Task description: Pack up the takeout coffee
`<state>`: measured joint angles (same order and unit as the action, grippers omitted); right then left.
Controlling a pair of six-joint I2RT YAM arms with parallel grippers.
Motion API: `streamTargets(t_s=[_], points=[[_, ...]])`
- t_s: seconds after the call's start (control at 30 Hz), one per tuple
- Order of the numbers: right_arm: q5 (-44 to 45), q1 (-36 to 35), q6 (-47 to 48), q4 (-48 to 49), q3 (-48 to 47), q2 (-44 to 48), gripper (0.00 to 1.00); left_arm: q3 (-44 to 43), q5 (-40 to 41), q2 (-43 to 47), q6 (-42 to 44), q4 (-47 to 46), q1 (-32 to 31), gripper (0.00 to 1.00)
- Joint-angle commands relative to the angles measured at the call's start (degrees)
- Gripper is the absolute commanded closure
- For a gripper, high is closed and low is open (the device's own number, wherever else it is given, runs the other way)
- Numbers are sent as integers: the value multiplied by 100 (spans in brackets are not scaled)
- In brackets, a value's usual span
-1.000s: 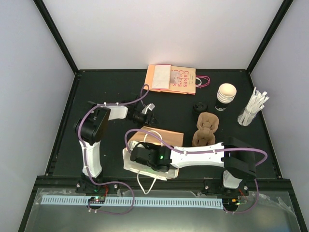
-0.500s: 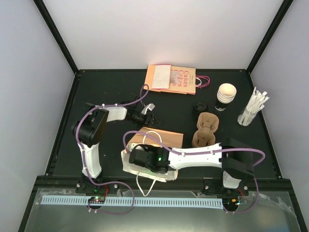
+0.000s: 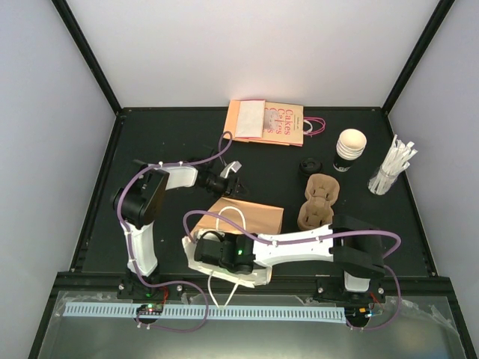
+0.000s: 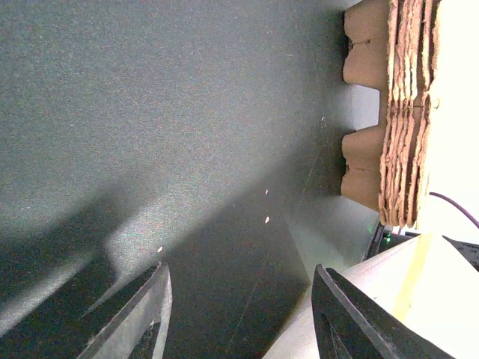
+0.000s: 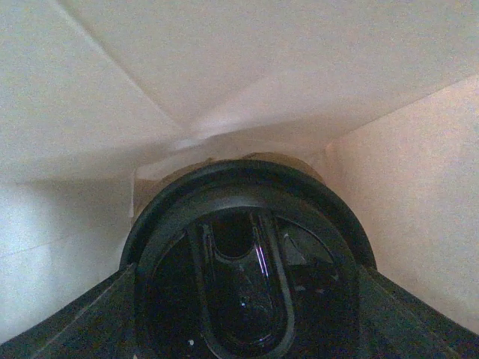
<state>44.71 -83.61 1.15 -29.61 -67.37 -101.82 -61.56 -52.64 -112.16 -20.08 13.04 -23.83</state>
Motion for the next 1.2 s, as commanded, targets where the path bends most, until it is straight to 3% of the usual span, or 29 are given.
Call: streamTargets(t_s=[0.0, 0.47, 0.63, 0.93, 1.17], points=[[-432, 100, -165, -497, 202, -478, 63, 138, -115, 159, 103, 190, -172, 47], [-986, 302, -19, -161, 508, 43, 63, 212, 146, 331, -138, 149, -170, 47], [-1591, 720, -19, -504, 333, 382, 63, 617, 413, 882, -830, -622, 199, 35], [-3100, 1788, -23, -849, -87, 580, 64, 1002, 1233, 2195, -1242, -696, 967, 15], [-3823, 2548, 5, -1443, -722, 277, 64, 1304, 1624, 3070, -1163, -486, 1214, 11]])
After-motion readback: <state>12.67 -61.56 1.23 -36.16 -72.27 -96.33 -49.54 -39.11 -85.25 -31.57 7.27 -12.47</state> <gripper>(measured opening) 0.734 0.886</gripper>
